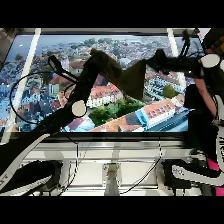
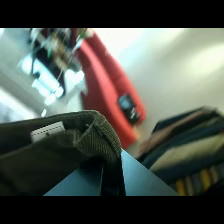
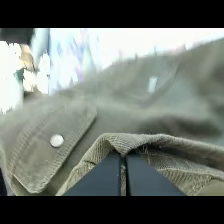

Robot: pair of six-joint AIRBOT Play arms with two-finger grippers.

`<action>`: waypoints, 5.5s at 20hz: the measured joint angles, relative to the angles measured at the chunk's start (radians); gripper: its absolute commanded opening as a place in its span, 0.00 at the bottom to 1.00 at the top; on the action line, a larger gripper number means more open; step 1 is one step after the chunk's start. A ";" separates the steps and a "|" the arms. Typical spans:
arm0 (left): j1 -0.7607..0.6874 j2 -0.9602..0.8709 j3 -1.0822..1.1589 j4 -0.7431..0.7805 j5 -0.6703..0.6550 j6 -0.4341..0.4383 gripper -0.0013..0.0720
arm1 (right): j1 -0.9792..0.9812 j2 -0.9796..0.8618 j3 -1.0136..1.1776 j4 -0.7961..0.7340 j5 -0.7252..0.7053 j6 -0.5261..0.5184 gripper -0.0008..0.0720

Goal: Fold the clothes and pants, and hang the long-sleeved shirts on hangers.

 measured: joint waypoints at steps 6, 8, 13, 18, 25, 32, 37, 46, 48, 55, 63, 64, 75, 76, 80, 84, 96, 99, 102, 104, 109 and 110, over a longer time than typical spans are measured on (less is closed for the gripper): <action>0.032 -0.008 0.052 0.063 0.035 -0.029 0.07 | 0.011 0.000 0.104 -0.042 -0.119 0.054 0.02; 0.036 -0.032 0.080 0.077 0.038 -0.032 0.07 | 0.032 -0.001 0.112 -0.045 -0.158 0.063 0.02; 0.043 -0.163 0.228 0.095 0.045 -0.059 0.06 | 0.072 -0.026 0.124 -0.050 -0.354 0.071 0.02; 0.084 -0.295 0.400 0.228 -0.025 -0.205 0.06 | 0.074 -0.093 0.220 -0.053 -0.495 0.043 0.02; 0.198 -0.343 0.489 0.357 -0.350 -0.327 0.07 | 0.041 -0.177 0.373 -0.107 -0.426 0.023 0.02; 0.259 -0.317 0.435 0.462 -0.751 -0.358 0.06 | -0.033 -0.155 0.356 -0.267 -0.086 0.042 0.02; 0.217 -0.178 0.224 0.493 -0.808 -0.327 0.06 | -0.023 -0.001 0.105 -0.332 0.011 0.049 0.02; 0.068 0.137 -0.224 0.507 -0.776 -0.339 0.06 | 0.035 0.449 -0.452 -0.349 0.061 0.126 0.02; 0.022 0.207 -0.281 0.507 -0.769 -0.343 0.06 | 0.051 0.541 -0.517 -0.356 0.108 0.174 0.02; -0.069 0.370 -0.341 0.506 -0.737 -0.359 0.06 | 0.072 0.709 -0.528 -0.378 0.248 0.386 0.02; 0.100 0.305 -0.347 0.496 -0.665 -0.494 0.07 | 0.074 0.303 -0.317 -0.394 0.025 0.312 0.02; 0.124 0.282 -0.347 0.496 -0.649 -0.529 0.07 | 0.074 0.243 -0.286 -0.391 -0.014 0.307 0.02; 0.220 -0.112 -0.309 0.494 -0.039 -0.872 0.95 | 0.139 -0.174 -0.135 -0.307 -0.675 0.325 0.67; 0.227 -0.148 -0.294 0.496 0.010 -0.885 0.95 | 0.142 -0.184 -0.133 -0.303 -0.725 0.325 0.79; 0.257 -0.204 -0.256 0.551 0.140 -0.903 0.94 | 0.098 -0.207 -0.124 -0.315 -0.668 0.325 0.79; 0.323 -0.142 -0.246 0.753 0.193 -0.909 0.92 | -0.045 -0.215 -0.097 -0.338 -0.258 0.191 0.79; 0.357 0.044 -0.243 1.004 0.192 -0.911 0.92 | -0.091 -0.435 0.124 -0.124 0.229 -0.214 0.76; 0.354 0.048 -0.243 1.009 0.192 -0.911 0.91 | -0.035 -0.550 0.247 -0.145 0.233 -0.219 0.76; 0.353 0.050 -0.243 1.011 0.192 -0.911 0.91 | 0.005 -0.642 0.348 -0.176 0.210 -0.217 0.76; 0.353 0.050 -0.243 1.012 0.192 -0.911 0.91 | 0.018 -0.683 0.396 -0.190 0.166 -0.205 0.76; 0.353 0.050 -0.243 1.013 0.192 -0.911 0.92 | 0.029 -0.735 0.449 -0.205 0.107 -0.175 0.76; 0.353 0.050 -0.243 1.014 0.192 -0.911 0.91 | 0.030 -0.739 0.454 -0.206 0.103 -0.172 0.76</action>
